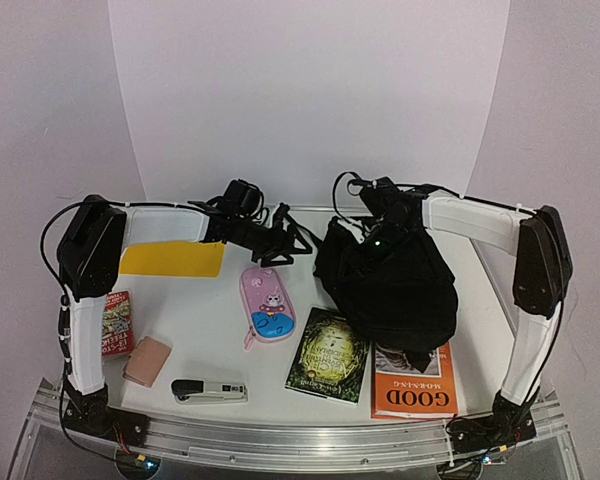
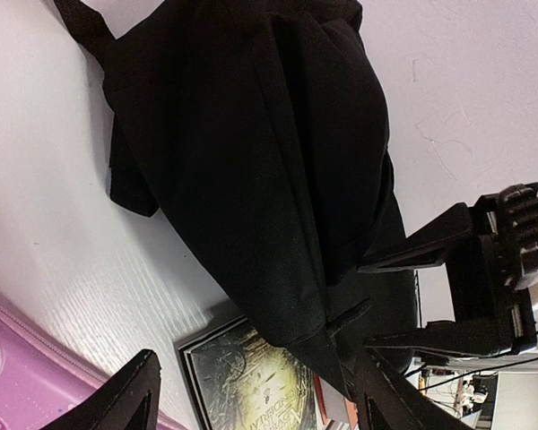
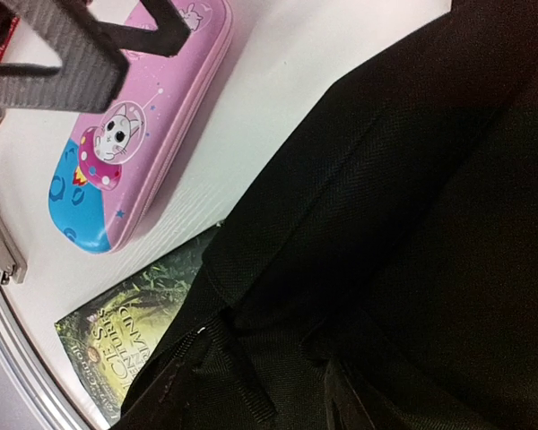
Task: Pack the student bag
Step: Unzip the student bag at the center of the board.
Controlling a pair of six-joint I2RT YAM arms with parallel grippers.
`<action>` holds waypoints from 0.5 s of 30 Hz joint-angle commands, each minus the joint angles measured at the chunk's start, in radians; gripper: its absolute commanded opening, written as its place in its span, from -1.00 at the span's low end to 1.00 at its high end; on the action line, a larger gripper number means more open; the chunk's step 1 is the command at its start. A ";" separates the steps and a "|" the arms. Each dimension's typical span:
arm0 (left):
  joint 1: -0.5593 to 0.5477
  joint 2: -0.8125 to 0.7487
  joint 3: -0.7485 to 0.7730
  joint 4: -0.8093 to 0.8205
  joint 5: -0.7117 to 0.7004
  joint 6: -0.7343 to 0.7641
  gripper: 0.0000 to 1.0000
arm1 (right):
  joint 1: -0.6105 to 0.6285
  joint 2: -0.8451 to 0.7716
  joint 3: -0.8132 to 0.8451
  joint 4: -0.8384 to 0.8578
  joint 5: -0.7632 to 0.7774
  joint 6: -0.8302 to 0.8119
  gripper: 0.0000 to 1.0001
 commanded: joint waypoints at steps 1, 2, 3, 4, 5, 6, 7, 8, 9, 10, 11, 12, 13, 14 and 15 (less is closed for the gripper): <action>-0.002 0.010 0.028 0.039 -0.007 0.001 0.49 | -0.021 0.028 0.023 0.007 -0.049 0.048 -0.06; -0.002 0.011 0.029 0.039 -0.009 0.001 0.49 | -0.023 0.032 0.024 0.007 -0.061 0.053 -0.08; -0.002 0.011 0.029 0.038 -0.012 0.001 0.49 | -0.025 0.035 0.024 0.007 -0.074 0.057 -0.09; -0.002 0.011 0.030 0.035 -0.016 0.002 0.49 | -0.027 0.040 0.024 0.006 -0.086 0.061 -0.10; -0.002 0.010 0.030 0.033 -0.020 0.004 0.49 | -0.027 0.046 0.024 0.006 -0.098 0.067 -0.10; -0.002 0.010 0.030 0.032 -0.022 0.004 0.49 | -0.028 0.052 0.025 0.006 -0.109 0.071 -0.11; -0.002 0.010 0.029 0.031 -0.025 0.004 0.49 | -0.028 0.058 0.026 0.005 -0.120 0.076 -0.12; -0.002 0.010 0.029 0.030 -0.025 0.004 0.49 | -0.027 0.063 0.027 0.005 -0.128 0.079 -0.13; -0.002 0.009 0.027 0.031 -0.026 0.003 0.49 | -0.028 0.065 0.028 0.004 -0.132 0.083 -0.14; -0.002 0.007 0.024 0.032 -0.026 0.002 0.49 | -0.030 0.065 0.028 0.004 -0.134 0.086 -0.15; -0.002 0.005 0.022 0.032 -0.027 0.002 0.49 | -0.031 0.062 0.026 0.004 -0.135 0.087 -0.15; -0.002 0.002 0.019 0.032 -0.028 0.001 0.49 | -0.031 0.053 0.022 0.004 -0.136 0.086 -0.15; -0.002 -0.002 0.015 0.033 -0.028 0.002 0.49 | -0.031 0.045 0.017 0.004 -0.135 0.084 -0.15; -0.002 -0.005 0.012 0.033 -0.030 0.001 0.49 | -0.031 0.036 0.012 0.003 -0.134 0.085 -0.15; -0.002 -0.008 0.010 0.033 -0.031 0.001 0.49 | -0.031 0.023 0.008 0.002 -0.130 0.088 -0.14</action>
